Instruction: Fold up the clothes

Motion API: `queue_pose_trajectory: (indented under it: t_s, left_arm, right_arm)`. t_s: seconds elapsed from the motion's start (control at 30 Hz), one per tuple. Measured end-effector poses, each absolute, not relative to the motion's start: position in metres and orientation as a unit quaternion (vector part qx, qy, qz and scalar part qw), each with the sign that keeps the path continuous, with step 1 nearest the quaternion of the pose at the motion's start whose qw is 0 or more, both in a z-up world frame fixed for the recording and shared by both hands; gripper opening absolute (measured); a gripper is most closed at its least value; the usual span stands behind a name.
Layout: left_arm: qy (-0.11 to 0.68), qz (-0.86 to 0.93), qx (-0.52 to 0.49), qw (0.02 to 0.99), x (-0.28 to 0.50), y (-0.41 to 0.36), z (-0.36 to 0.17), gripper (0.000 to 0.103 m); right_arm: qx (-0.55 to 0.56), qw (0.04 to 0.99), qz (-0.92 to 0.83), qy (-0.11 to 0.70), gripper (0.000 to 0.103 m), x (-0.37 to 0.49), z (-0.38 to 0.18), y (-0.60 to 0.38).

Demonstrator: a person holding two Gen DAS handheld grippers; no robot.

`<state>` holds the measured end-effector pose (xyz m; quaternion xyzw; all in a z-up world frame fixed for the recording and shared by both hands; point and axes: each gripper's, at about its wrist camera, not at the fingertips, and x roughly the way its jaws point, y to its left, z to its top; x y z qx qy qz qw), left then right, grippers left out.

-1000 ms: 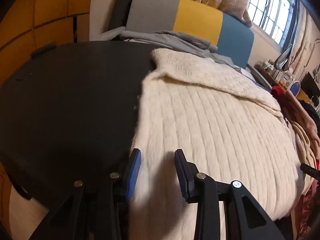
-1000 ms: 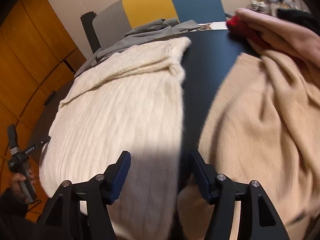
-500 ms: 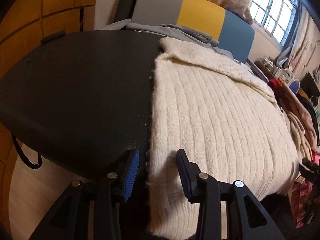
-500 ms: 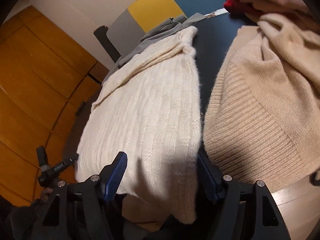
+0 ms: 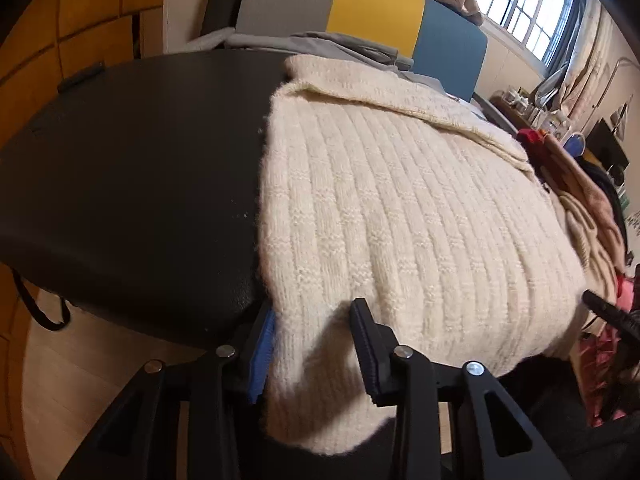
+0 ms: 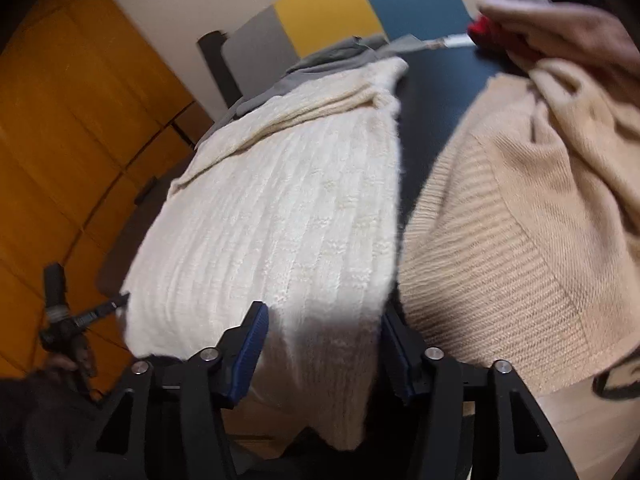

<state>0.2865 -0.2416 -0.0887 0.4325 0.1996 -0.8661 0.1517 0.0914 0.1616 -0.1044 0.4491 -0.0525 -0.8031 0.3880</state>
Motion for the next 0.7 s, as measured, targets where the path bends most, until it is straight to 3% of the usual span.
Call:
queue_pose_trajectory:
  t_s: [0.1,0.2,0.27,0.33,0.4,0.5,0.57,0.63,0.7]
  left_arm:
    - [0.212,-0.863,0.434,0.148,0.288,-0.244,-0.09,0.036]
    - [0.207,-0.862,0.439,0.148,0.287,-0.243,-0.091,0.036]
    - [0.196,-0.862,0.443,0.151,0.285,-0.24,-0.093,0.038]
    - [0.196,-0.862,0.442,0.154,0.283,-0.239,-0.094,0.04]
    - [0.211,-0.861,0.436,0.154,0.284,-0.242,-0.096,0.041]
    - [0.214,-0.862,0.433,0.157,0.283,-0.243,-0.097,0.041]
    - [0.209,-0.863,0.432,0.159,0.281,-0.243,-0.097,0.042]
    - [0.205,-0.864,0.432,0.16,0.28,-0.242,-0.098,0.042]
    - [0.202,-0.863,0.434,0.16,0.279,-0.243,-0.097,0.042]
  right_arm:
    - [0.445,0.397,-0.801,-0.049,0.067,0.093,-0.104,0.161]
    - [0.457,0.39,-0.798,-0.043,0.066,0.091,-0.101,0.158]
    - [0.456,0.376,-0.806,-0.021,0.062,0.093,-0.1,0.154]
    - [0.455,0.36,-0.815,-0.004,0.044,0.094,-0.099,0.153]
    - [0.455,0.348,-0.82,-0.016,0.032,0.091,-0.101,0.16]
    - [0.449,0.349,-0.821,-0.042,0.033,0.092,-0.105,0.166]
    - [0.434,0.365,-0.822,-0.053,0.048,0.097,-0.106,0.164]
    - [0.408,0.394,-0.821,-0.068,0.084,0.104,-0.108,0.162]
    - [0.393,0.408,-0.823,-0.051,0.103,0.111,-0.109,0.153]
